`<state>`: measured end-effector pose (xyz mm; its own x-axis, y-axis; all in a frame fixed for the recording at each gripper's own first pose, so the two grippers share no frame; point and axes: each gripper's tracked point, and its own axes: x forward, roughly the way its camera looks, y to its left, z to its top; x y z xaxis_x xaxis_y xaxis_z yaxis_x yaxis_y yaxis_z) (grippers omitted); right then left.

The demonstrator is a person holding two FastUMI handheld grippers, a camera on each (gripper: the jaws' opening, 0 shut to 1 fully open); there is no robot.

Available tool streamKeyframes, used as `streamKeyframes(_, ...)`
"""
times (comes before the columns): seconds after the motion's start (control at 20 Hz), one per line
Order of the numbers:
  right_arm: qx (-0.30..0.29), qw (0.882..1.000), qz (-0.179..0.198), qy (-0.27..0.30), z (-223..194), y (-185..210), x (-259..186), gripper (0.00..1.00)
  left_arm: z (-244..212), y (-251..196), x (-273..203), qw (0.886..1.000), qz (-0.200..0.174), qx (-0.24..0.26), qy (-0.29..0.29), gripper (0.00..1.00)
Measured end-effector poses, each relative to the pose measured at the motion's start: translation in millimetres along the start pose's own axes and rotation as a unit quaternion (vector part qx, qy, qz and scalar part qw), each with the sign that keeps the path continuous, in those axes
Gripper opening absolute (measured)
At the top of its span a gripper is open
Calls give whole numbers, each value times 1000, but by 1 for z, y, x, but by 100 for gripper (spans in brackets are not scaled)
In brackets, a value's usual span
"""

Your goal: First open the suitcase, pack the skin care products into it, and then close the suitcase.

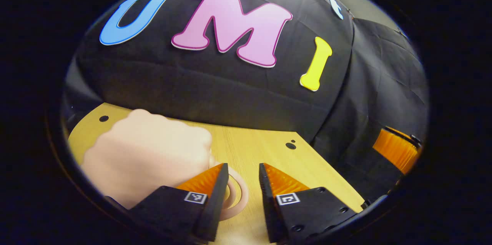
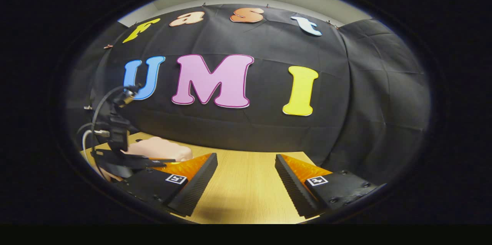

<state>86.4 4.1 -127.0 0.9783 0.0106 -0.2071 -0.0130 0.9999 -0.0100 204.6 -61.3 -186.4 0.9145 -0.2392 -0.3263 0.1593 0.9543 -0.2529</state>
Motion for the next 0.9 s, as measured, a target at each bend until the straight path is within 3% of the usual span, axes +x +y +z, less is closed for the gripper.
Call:
streamKeyframes(0.1,12,1000,3,-2,16,1,-9,96,42,5,-41,999,23,5,-37,80)
streamKeyframes(0.25,15,1000,18,5,37,11,-22,97,98,11,-115,995,58,6,-85,95)
streamKeyframes(0.35,22,999,35,12,49,24,-37,96,124,22,-165,988,97,21,-117,95)
streamKeyframes(0.5,15,999,34,-19,82,39,-67,96,141,29,-234,980,133,36,-143,96)
streamKeyframes(0.7,42,997,58,-26,103,67,-112,96,145,33,-297,975,142,60,-162,96)
streamKeyframes(0.9,36,997,55,-36,115,75,-143,94,142,22,-324,974,127,78,-170,96)
